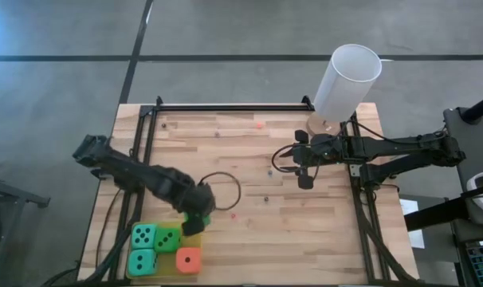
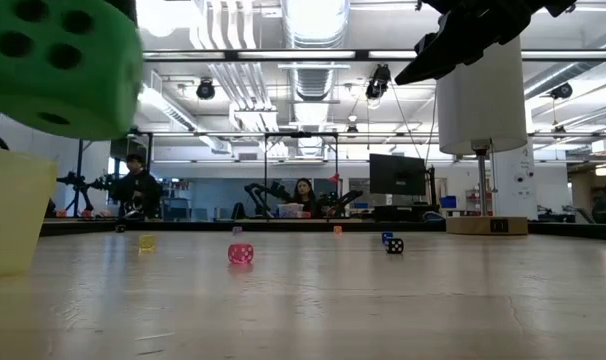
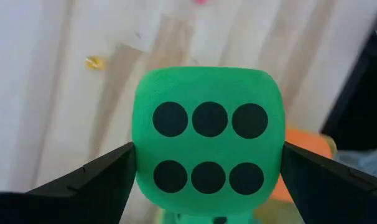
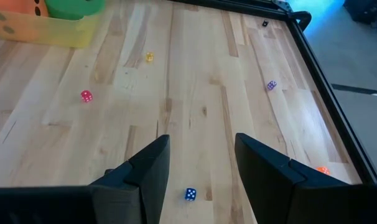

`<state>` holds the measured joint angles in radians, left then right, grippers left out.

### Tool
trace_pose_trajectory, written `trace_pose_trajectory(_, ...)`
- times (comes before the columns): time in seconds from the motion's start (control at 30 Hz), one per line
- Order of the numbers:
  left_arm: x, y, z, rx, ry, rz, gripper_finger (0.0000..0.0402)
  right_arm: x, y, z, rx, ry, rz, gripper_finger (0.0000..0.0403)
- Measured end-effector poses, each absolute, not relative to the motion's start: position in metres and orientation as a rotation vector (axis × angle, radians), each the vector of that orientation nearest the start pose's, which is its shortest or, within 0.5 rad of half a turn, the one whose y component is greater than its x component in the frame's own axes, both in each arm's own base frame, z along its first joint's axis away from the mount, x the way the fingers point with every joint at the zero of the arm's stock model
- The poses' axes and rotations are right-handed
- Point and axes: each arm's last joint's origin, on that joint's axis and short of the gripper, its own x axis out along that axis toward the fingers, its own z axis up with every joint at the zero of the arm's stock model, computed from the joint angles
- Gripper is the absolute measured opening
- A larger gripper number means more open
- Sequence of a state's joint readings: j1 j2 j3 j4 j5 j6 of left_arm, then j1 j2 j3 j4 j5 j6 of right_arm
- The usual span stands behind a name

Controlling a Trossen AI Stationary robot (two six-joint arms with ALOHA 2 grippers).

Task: Pick & Place Dice
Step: Put the large green dice into the yellow bin

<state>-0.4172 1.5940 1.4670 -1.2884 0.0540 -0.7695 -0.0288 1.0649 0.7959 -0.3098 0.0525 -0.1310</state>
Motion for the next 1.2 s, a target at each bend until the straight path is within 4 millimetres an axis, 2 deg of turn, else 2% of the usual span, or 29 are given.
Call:
trace_pose_trajectory(0.2, 0.253, -0.145, 0.3, -0.376, 1.467, 0.154, 0.0375, 0.225, -0.008, 0.274, -0.134, 0.583, -0.041, 0.018)
trace_pose_trajectory(0.43, 0.243, -0.163, 0.3, -0.338, 1.477, 0.109, 0.0373, 0.225, -0.008, 0.274, -0.134, 0.583, -0.041, 0.018)
trace_pose_trajectory(0.57, 0.242, -0.165, 0.297, -0.311, 1.475, 0.097, 0.0376, 0.225, -0.008, 0.274, -0.134, 0.583, -0.041, 0.018)
trace_pose_trajectory(0.77, 0.242, -0.165, 0.275, -0.258, 1.495, 0.051, 0.0382, 0.225, -0.008, 0.274, -0.134, 0.583, -0.041, 0.018)
trace_pose_trajectory(0.93, 0.243, -0.167, 0.264, -0.282, 1.507, 0.0, 0.0387, 0.225, -0.008, 0.274, -0.134, 0.583, -0.041, 0.018)
trace_pose_trajectory(1.2, 0.244, -0.168, 0.263, -0.277, 1.503, -0.039, 0.0388, 0.225, -0.008, 0.274, -0.134, 0.583, -0.041, 0.018)
